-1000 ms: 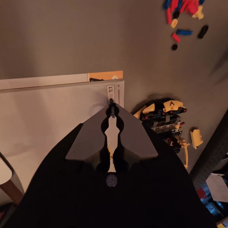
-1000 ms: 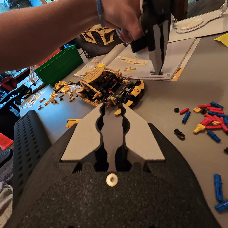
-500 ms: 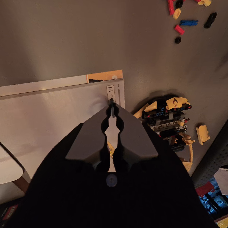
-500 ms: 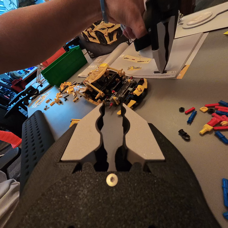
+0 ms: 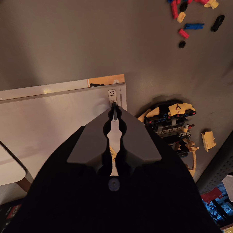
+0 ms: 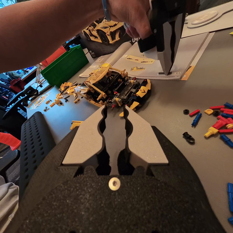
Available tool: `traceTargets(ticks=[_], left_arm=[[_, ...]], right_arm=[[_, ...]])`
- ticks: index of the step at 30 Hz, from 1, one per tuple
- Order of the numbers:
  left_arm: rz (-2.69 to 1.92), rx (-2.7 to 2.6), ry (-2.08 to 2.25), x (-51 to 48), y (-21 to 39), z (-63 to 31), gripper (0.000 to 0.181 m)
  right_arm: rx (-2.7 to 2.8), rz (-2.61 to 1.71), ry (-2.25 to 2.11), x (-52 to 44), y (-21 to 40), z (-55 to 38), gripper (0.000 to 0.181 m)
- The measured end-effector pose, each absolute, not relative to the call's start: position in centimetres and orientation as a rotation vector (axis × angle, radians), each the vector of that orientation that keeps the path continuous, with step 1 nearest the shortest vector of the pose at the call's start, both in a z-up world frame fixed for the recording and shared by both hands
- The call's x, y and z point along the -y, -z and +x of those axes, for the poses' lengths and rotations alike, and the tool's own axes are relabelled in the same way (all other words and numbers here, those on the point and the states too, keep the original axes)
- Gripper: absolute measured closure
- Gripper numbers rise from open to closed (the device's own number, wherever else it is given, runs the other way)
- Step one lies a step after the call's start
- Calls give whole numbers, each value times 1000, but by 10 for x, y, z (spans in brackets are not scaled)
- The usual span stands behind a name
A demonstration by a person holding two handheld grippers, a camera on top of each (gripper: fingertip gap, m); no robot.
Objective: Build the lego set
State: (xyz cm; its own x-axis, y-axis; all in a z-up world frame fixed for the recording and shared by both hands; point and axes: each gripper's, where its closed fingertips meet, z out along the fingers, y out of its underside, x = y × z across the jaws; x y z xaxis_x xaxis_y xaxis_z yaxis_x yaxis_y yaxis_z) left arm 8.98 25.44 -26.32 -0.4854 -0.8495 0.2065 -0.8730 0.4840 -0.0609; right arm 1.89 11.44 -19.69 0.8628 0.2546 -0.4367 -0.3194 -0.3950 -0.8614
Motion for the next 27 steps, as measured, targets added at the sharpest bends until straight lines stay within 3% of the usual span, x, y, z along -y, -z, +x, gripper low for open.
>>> traceTargets(ticks=[12,16,20,23,27], left_arm=[[1529,2646,-330,-257,253,98,177],[1844,2600,-1237,-256,131,118,178],[2204,2414,-1957,-288,26,36,178],[2431,2044,-2290,-302,22,-38,178],[2501,1770,-2431,-298,68,-90,178]], right_arm=[[-46,-1878,-618,-113,197,18,157],[-65,-1846,-639,-112,192,22,157],[-61,-1833,-658,-111,189,19,158],[-33,-1815,-667,-110,183,14,159],[179,-1819,-591,-119,172,-16,159]])
